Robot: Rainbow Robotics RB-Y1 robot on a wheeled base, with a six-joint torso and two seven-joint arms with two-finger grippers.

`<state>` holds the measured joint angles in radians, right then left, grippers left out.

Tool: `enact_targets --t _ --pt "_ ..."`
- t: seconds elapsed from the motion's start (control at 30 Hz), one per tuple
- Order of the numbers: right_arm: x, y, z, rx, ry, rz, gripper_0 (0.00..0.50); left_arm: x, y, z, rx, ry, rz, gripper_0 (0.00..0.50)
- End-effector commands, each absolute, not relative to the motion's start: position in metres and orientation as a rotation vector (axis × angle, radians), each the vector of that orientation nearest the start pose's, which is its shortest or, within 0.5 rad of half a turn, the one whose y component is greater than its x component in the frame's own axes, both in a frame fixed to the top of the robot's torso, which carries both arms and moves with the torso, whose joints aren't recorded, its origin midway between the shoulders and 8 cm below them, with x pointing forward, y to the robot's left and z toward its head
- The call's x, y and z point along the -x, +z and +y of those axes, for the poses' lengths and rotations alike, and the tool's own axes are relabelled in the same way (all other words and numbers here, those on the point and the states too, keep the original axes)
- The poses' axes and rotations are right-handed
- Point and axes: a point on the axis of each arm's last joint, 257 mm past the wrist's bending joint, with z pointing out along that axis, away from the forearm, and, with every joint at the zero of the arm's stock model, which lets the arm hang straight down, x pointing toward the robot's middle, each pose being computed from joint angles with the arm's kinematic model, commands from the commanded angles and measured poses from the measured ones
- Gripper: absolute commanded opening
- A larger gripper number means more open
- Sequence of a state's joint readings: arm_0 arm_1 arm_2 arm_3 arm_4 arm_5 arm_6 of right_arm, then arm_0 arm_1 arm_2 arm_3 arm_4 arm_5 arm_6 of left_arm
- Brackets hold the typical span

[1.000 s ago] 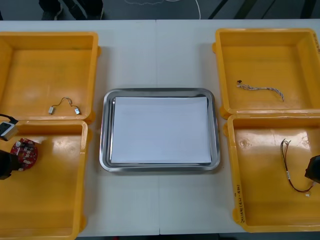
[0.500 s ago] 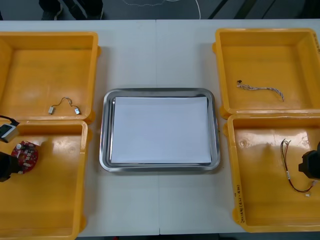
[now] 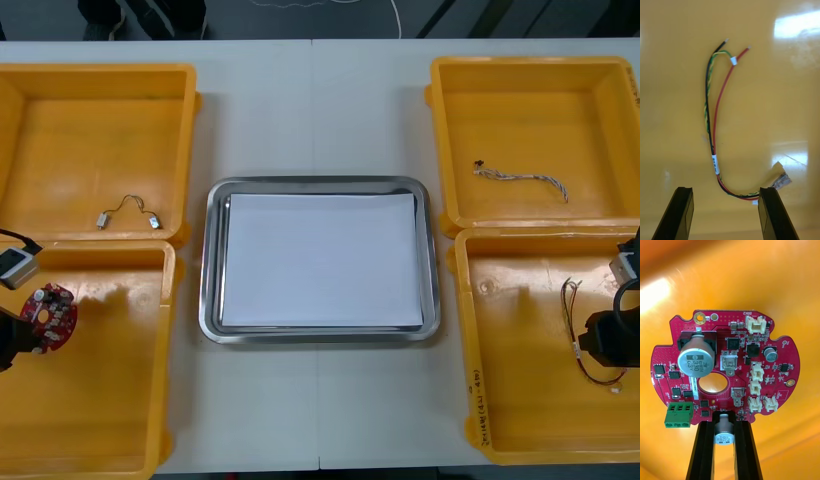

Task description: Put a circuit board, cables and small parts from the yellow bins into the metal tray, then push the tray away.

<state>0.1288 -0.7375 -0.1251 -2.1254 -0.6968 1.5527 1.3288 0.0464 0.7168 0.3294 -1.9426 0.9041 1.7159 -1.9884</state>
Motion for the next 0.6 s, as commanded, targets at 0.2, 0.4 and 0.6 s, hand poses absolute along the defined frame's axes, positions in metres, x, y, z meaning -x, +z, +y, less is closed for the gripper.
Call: enact_targets --t 0.2,0.4,0.6 --pt "-0.346 -0.303 -0.364 0.06 0.004 2.741 0.5 -0.294 -0.277 0.407 -0.588 -0.014 2.813 0.0" --pt "-0.348 -0.31 -0.362 0.054 0.006 2.74 0.5 -0.296 -0.287 0.397 -0.573 -0.024 2.805 0.0" --pt "-0.347 -0.317 -0.36 0.07 0.002 2.747 0.5 -0.3 -0.296 0.389 -0.553 -0.032 2.791 0.0"
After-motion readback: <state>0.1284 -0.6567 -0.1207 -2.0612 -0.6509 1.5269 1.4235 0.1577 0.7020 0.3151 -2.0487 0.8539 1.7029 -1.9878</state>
